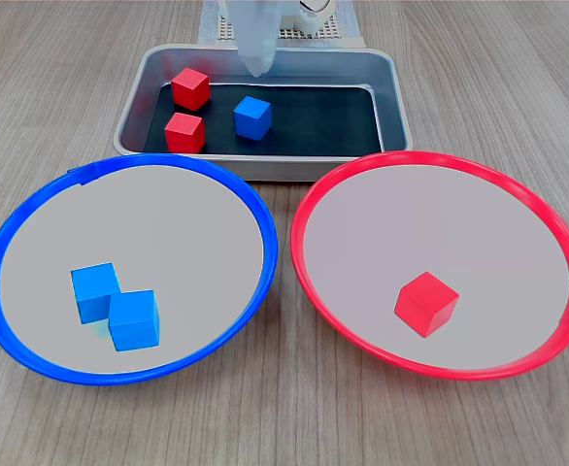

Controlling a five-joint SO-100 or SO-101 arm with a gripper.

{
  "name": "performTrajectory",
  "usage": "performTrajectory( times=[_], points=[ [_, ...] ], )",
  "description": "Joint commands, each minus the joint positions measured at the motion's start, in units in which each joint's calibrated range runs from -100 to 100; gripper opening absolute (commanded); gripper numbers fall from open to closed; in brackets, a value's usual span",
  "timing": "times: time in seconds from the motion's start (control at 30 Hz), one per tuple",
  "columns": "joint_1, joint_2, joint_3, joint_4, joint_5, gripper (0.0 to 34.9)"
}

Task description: Move six blocks from tray to matching dishes

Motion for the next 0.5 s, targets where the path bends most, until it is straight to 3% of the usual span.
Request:
performTrajectory(
  times=[0.0,0.1,0.17,0.3,0.47],
  points=[
    [-0.1,0.0,-0.4,1.3,-2.3,15.2],
    [0.8,2.6,-2.2,1.4,-3.0,25.2],
    [1.5,3.8,-3.2,0.9,-3.0,27.1],
    [3.2,6.7,-4.8,-1.4,-2.4,26.6],
    [2.4,9.7,-2.7,-3.8,-1.3,22.7]
  ],
)
